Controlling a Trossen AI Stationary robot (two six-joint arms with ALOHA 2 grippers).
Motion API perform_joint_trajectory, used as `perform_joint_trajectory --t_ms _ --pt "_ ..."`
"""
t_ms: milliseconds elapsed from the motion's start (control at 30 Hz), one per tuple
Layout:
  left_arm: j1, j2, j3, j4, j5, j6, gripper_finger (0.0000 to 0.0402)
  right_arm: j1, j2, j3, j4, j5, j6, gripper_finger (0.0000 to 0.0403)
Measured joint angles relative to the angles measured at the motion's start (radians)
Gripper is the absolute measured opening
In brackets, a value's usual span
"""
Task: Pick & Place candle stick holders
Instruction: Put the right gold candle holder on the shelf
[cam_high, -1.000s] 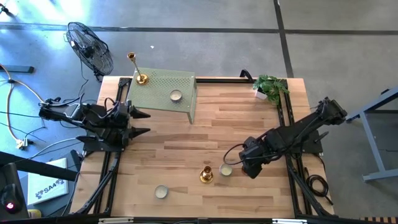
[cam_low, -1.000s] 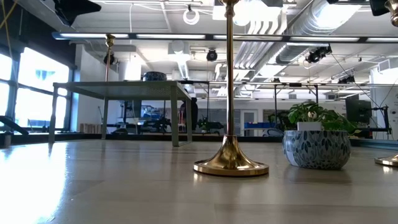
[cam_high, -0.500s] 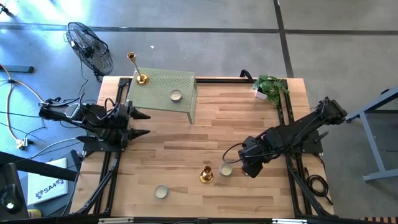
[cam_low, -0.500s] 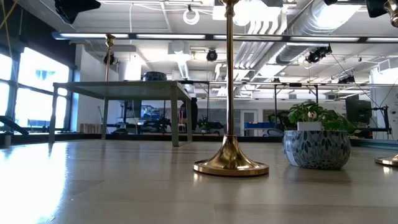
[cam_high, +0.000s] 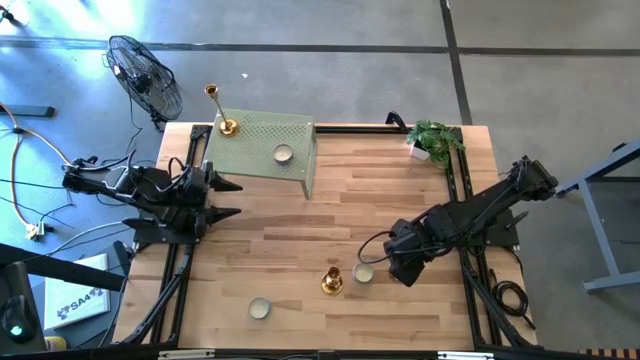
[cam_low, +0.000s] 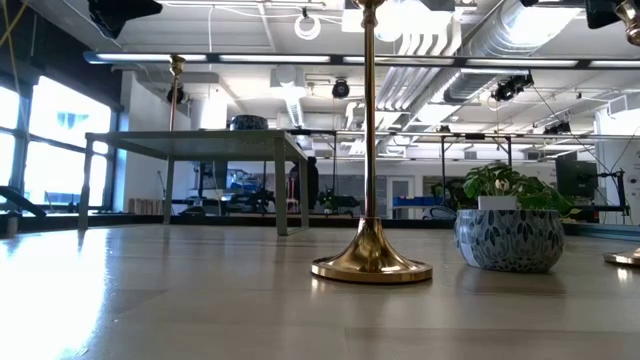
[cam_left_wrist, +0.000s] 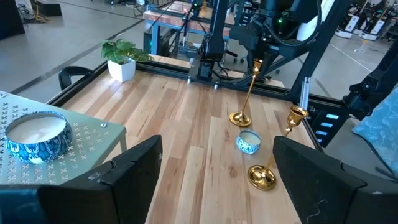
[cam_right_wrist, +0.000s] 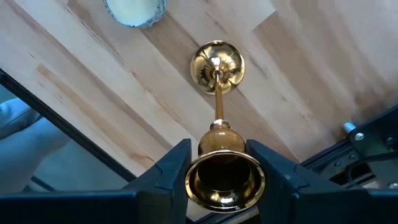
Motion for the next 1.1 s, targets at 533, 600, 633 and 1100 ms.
perform_joint_trajectory --t_ms 533,600,633,1100 --pt "0.0 0.298 0.108 0.34 -0.103 0.24 0.0301 -0.052 -0.001 0.492 -0.188 0.274 -0.111 0.0127" --pt "0.0 0.342 0.17 0.316 -0.119 0.24 0.0301 -0.077 -0.001 0.524 -0.192 0.301 -0.146 0.0127" --pt "0.0 0.369 0.204 0.303 -0.126 0.24 0.0301 -0.089 -0.001 0.537 -0.198 0.312 -0.163 0.0127" --pt "0.002 0.861 0.937 -0.325 -0.153 0.169 0.0301 -0.212 0.009 0.562 0.216 0.347 -0.612 0.0127"
